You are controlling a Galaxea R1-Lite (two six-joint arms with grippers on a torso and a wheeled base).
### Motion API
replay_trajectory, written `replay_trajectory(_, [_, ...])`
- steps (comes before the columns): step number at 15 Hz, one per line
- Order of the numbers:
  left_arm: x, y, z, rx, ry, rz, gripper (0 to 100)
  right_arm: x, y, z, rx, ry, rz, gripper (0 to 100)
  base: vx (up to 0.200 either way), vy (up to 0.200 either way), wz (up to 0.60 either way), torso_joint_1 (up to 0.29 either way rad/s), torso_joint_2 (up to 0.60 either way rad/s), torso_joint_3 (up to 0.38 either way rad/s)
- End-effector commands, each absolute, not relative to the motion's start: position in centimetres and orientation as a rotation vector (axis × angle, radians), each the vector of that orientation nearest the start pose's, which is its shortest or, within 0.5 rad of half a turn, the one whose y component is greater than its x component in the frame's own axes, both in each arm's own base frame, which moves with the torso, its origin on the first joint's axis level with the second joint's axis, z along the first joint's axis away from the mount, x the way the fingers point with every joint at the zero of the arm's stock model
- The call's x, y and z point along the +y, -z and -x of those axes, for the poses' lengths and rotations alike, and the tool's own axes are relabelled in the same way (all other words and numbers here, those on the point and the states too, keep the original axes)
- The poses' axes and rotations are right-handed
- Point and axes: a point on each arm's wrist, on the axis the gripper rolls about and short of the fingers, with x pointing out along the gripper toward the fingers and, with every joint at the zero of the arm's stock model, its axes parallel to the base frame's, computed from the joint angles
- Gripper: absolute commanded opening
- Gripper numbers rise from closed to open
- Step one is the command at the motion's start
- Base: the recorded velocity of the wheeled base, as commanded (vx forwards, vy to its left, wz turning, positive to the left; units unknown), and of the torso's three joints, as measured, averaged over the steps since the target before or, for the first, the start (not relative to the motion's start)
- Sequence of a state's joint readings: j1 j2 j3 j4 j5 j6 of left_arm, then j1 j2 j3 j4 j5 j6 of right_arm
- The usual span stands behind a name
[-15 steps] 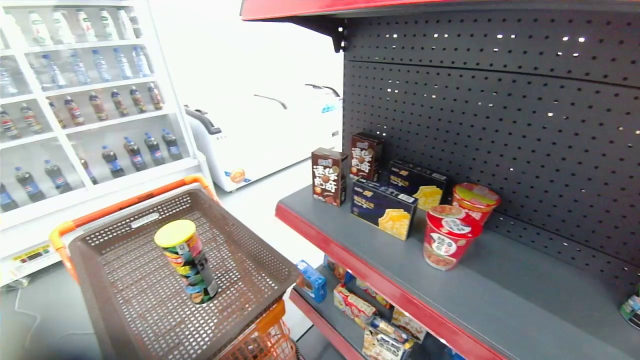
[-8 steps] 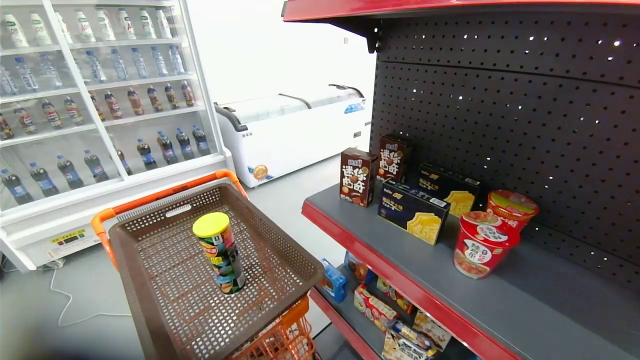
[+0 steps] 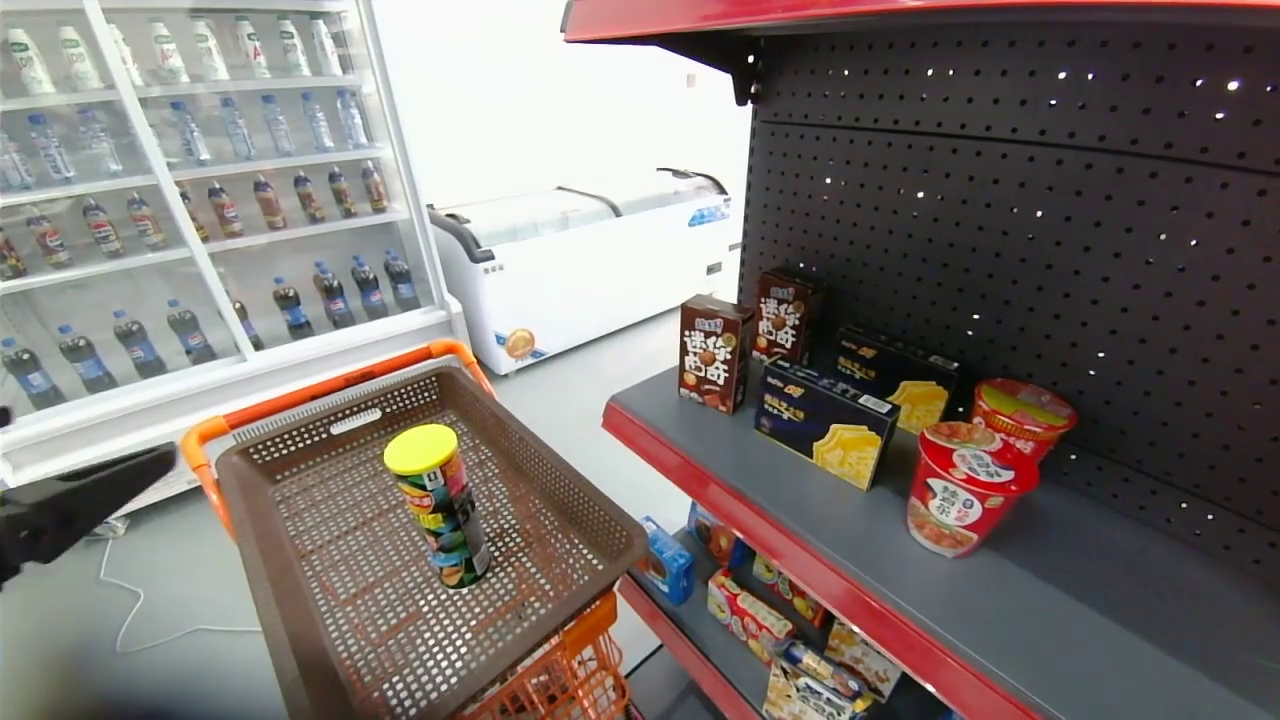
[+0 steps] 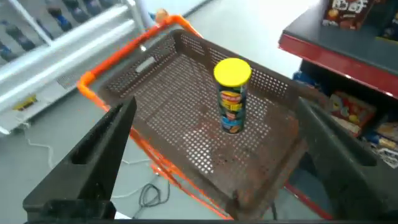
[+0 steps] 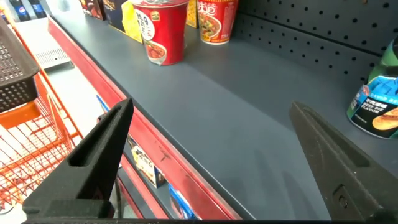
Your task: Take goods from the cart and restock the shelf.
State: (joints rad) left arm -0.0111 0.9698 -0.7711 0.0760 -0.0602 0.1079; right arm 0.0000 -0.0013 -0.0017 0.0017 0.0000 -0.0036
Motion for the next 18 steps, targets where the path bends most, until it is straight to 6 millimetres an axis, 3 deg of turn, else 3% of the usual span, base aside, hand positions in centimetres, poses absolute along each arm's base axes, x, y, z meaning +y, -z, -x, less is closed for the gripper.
replay_trajectory(1, [-0.6, -20.7, -17.9, 0.461, 0.187, -0.091, 100, 0.0, -7.6, 2.3, 0.000, 0.000, 0.005, 100, 0.000, 0.000, 0.00, 0.000, 0.00, 0.000])
replay_trajectory(4, [-0.1, -15.9, -20.6, 0.478, 0.169, -0.092, 100, 0.0, -7.6, 2.3, 0.000, 0.000, 0.003, 100, 0.000, 0.000, 0.00, 0.000, 0.00, 0.000])
replay_trajectory(6, [-0.1, -13.1, -20.7, 0.509, 0.180, -0.124, 100, 0.0, -7.6, 2.3, 0.000, 0.000, 0.003, 100, 0.000, 0.000, 0.00, 0.000, 0.00, 0.000])
replay_trajectory(13, [0.0, -7.9, -21.5, 0.579, 0.176, -0.104, 100, 0.0, -7.6, 2.3, -0.002, 0.000, 0.005, 100, 0.000, 0.000, 0.00, 0.000, 0.00, 0.000])
replay_trajectory(18, [0.4, -4.7, -24.1, 0.558, 0.161, -0.103, 100, 0.0, -7.6, 2.3, 0.000, 0.000, 0.005, 100, 0.000, 0.000, 0.00, 0.000, 0.00, 0.000])
